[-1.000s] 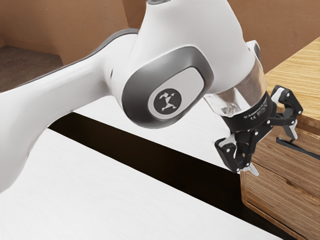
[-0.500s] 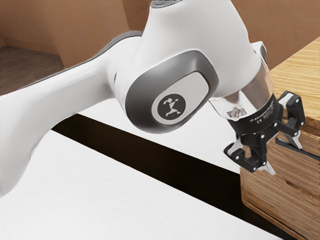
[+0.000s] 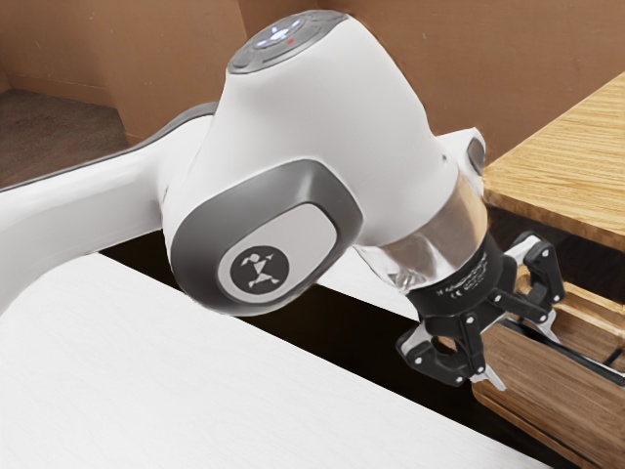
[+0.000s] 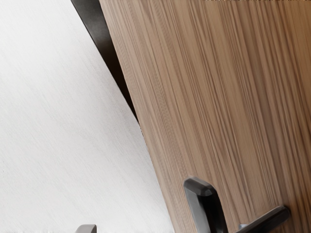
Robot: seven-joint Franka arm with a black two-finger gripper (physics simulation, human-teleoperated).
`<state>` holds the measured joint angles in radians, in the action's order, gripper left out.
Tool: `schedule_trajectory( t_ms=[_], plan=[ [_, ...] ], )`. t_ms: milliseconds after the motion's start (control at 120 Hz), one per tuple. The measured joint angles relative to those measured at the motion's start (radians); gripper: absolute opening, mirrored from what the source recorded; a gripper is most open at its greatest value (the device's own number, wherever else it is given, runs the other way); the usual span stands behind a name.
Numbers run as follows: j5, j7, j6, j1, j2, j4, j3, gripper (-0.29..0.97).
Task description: Pull the drawer handle with one arm to open the drawer
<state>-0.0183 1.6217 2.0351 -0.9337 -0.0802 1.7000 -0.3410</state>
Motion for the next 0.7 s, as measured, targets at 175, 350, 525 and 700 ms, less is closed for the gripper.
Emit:
schedule_trajectory(
  t_ms=[175, 350, 525, 700],
  plan=[
    [0.007, 0.001, 0.015, -0.014, -0.087, 0.104, 0.007, 0.26],
    [0.012, 0.006, 0.025, -0.028, -0.138, 0.154, 0.008, 0.26],
    [0.011, 0.017, 0.030, -0.041, -0.194, 0.212, 0.014, 0.26],
    [0.016, 0.035, 0.034, -0.039, -0.274, 0.287, 0.046, 0.26]
  ],
)
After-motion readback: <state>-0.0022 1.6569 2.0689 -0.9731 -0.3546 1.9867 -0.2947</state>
